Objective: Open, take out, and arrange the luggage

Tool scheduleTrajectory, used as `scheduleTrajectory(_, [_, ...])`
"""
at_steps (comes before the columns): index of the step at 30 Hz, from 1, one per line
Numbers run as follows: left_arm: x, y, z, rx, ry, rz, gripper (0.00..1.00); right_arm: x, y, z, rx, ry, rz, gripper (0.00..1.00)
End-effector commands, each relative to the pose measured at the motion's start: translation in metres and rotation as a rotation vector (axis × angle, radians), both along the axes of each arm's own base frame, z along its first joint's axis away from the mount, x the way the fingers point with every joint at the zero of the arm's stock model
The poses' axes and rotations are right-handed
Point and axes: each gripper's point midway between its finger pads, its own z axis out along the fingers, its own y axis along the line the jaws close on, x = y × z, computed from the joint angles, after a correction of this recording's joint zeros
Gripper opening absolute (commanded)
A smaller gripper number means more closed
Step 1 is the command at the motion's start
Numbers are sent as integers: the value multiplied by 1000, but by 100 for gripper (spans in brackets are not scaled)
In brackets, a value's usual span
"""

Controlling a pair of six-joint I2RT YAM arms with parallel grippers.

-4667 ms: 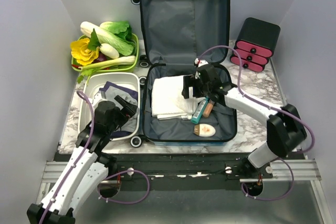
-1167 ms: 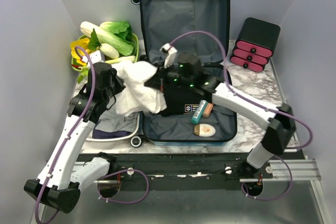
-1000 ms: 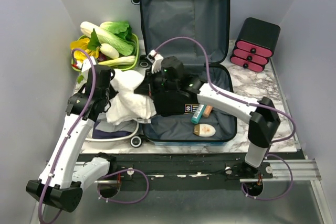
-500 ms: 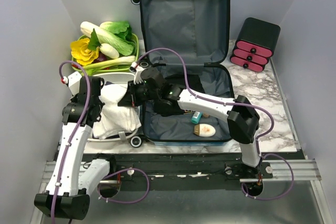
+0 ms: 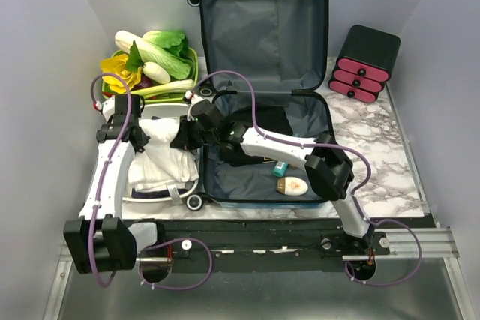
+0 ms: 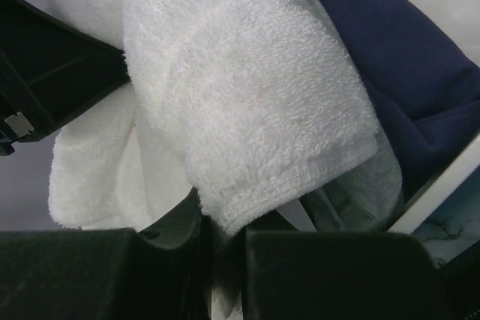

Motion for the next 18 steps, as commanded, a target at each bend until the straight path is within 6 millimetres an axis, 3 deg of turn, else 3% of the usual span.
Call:
scheduleTrajectory(1, [47,7,6,-18,-112,34,32,22,-13,-21,-89,-7,-124,20])
scheduleTrajectory(4, [59,10,-5,-16,-85,40,37,40,-15,-24,-118,-61,-167,32])
scheduleTrajectory(5, [58,13,-6,-8,-66,41,41,46,-10,-13,-100,-84,-161,42])
scheduleTrajectory(6, [61,16,-2,-1,-69,47,49,53,-15,-18,-124,-75,-164,47])
scheduleTrajectory(7, [62,20,-2,6,-68,59,68,59,-15,-23,-141,-90,-149,51])
scheduleTrajectory(8, [64,26,2,4,-86,76,79,63,-17,-23,-147,-87,-152,59])
scheduleTrajectory(10, [69,29,12,-7,-124,64,94,70,-27,-18,-165,-94,-144,68])
scheduleTrajectory(11, [71,28,17,-12,-141,57,96,72,-31,-15,-168,-105,-136,81])
scheduleTrajectory(13, [70,27,32,-15,-178,46,99,68,-38,-12,-187,-137,-89,89])
scheduleTrajectory(14, [67,25,35,-22,-183,47,99,66,-41,5,-173,-170,-77,97])
scheduleTrajectory(16, [63,18,45,-52,-223,33,99,65,-48,15,-197,-229,-52,98])
scheduleTrajectory(18, [54,8,42,-97,-224,17,99,63,-56,39,-188,-278,-43,99])
